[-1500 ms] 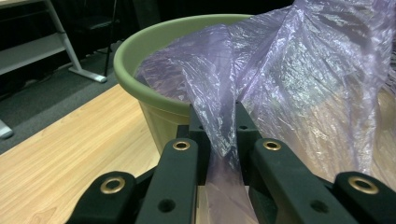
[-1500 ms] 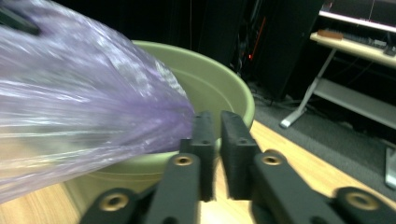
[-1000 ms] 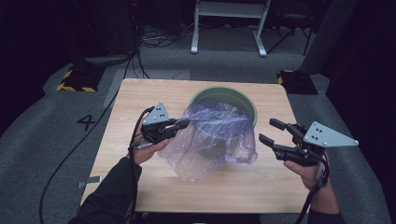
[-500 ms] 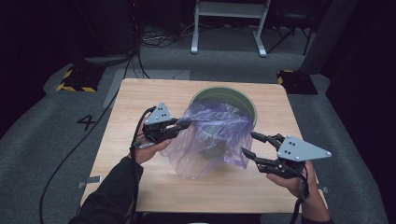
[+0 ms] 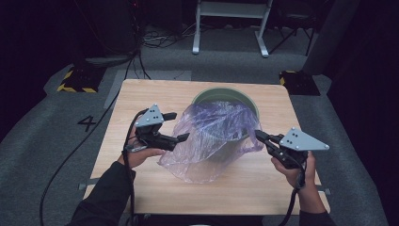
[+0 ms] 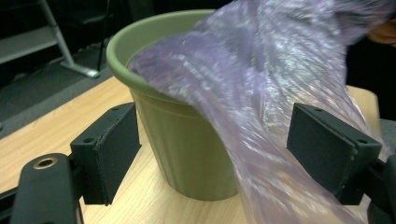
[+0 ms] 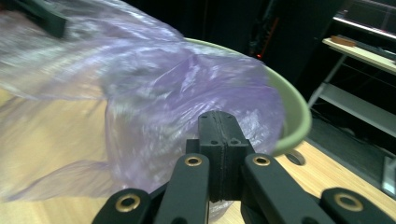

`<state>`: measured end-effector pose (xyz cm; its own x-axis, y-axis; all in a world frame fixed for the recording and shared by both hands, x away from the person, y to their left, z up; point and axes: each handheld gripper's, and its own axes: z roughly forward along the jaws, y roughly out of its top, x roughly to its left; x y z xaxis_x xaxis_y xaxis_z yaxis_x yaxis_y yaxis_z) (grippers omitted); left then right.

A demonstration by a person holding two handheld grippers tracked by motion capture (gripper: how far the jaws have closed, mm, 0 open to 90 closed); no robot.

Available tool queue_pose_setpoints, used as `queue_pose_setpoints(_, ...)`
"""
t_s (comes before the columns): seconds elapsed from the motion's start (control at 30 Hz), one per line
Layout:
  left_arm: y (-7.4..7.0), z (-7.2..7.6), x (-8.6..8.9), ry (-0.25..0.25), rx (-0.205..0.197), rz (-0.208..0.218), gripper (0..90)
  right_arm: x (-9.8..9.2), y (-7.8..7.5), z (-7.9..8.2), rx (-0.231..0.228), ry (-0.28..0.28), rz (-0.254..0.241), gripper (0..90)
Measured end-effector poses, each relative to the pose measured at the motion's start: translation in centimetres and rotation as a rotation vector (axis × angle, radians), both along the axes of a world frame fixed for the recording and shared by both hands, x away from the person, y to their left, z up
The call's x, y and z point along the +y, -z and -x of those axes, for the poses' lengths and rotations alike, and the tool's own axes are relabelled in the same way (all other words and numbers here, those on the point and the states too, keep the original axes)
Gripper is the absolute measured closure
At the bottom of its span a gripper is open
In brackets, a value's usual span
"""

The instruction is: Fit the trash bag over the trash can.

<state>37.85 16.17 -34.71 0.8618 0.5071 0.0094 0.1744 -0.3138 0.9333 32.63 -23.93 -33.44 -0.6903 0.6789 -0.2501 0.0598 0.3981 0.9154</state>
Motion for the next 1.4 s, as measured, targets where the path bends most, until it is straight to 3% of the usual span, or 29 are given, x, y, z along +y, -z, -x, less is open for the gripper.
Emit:
queue_pose_setpoints(0.33, -1.1, 4.1, 0.7, 0.036, -0.092, -0.006, 15.3, -0.2, 0.0, -0.8, -0.005, 0.042, -0.029, 90.0)
queue_pose_setpoints(0.43, -1.5, 5.3, 0.8, 0.052, -0.097, -0.011, 15.2, 0.0, 0.0, -1.1, -0.007, 0.051, -0.024, 90.0)
queue_pose_setpoints(0.53, -1.8, 6.6, 0.4, 0.099, -0.098, -0.016, 15.5, 0.1, -0.2, -1.4, -0.005, 0.065, -0.021, 90.0)
queue_pose_setpoints(0.67, -1.0, 7.8, -0.8, 0.153, -0.093, -0.066, 15.2, 0.3, -0.3, -1.6, -0.006, 0.066, -0.017, 90.0)
queue_pose_setpoints(0.77, 0.4, 8.1, -1.6, 0.166, -0.123, -0.113, 15.3, 0.5, -0.3, -1.8, -0.003, 0.064, -0.013, 90.0)
queue_pose_setpoints(0.87, 1.7, 7.3, -2.0, 0.139, -0.097, -0.108, 15.2, 0.6, -0.2, -2.0, 0.004, 0.06, -0.011, 90.0)
queue_pose_setpoints(1.0, 2.7, 6.2, -2.3, 0.099, -0.104, -0.152, 16.3, 0.5, -0.2, -2.2, 0.008, 0.058, -0.014, 90.0)
queue_pose_setpoints(1.1, 2.8, 5.4, -2.5, 0.06, -0.134, -0.177, 32.7, 0.4, -0.1, -2.4, 0.012, 0.058, -0.017, 90.0)
queue_pose_setpoints(1.2, 2.7, 4.5, -2.3, 0.048, -0.147, -0.163, 52.2, 0.2, 0.1, -2.6, 0.015, 0.062, -0.021, 90.0)
queue_pose_setpoints(1.27, 2.5, 4.0, -2.2, 0.07, -0.142, -0.157, 62.7, 0.1, 0.2, -2.7, 0.019, 0.065, -0.025, 90.0)
queue_pose_setpoints(1.4, 1.9, 3.5, -1.9, 0.075, -0.173, -0.125, 81.4, -0.2, 0.2, -3.0, 0.031, 0.065, -0.033, 90.0)
